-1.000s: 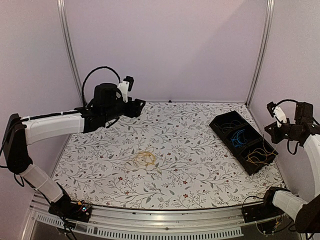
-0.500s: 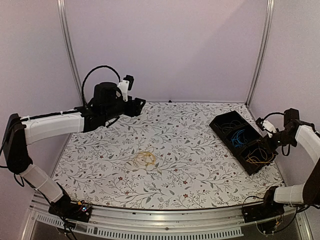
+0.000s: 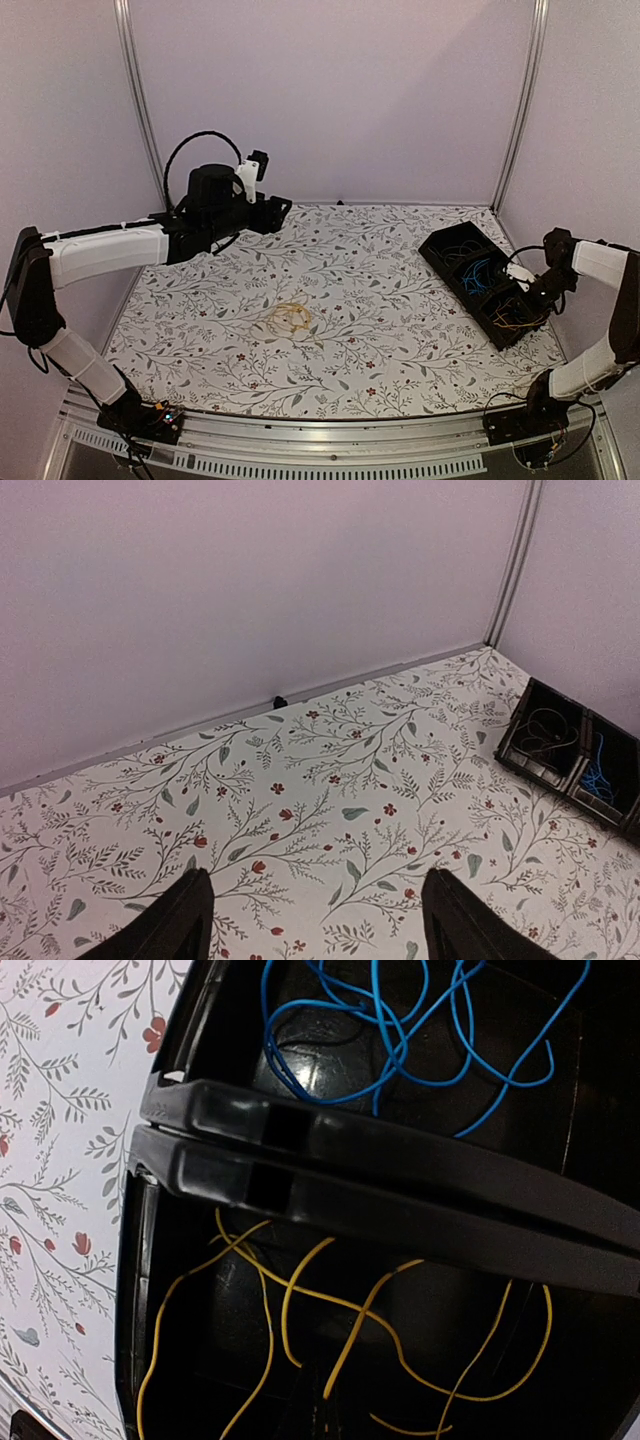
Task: Untangle the cables
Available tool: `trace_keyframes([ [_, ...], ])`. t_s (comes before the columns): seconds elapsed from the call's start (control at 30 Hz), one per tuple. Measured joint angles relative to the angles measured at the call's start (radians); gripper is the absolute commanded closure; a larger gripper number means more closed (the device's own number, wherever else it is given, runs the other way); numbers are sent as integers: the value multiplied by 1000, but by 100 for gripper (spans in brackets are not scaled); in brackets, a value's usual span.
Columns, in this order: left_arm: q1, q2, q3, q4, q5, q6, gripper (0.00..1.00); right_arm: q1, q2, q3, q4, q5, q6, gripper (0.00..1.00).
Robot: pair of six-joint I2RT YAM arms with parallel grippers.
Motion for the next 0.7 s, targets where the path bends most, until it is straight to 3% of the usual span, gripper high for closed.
trace_keyframes([
  [0.13, 0, 0, 3, -1, 7, 0, 27, 18, 44, 48, -18, 19, -5, 89],
  [0.23, 0, 0, 9, -7, 8, -4, 27, 19, 68, 112, -46, 23, 2, 67],
  [0.3, 0, 0, 14, -9, 10, -8, 27, 23, 71, 167, -87, 39, 2, 60],
  [0.53, -13, -1, 31, -24, 24, -24, 27, 30, 1, 351, -278, 142, -48, 53],
  [0.7, -22, -18, 32, -38, 52, -43, 27, 30, -115, 326, -378, 269, -135, 47],
])
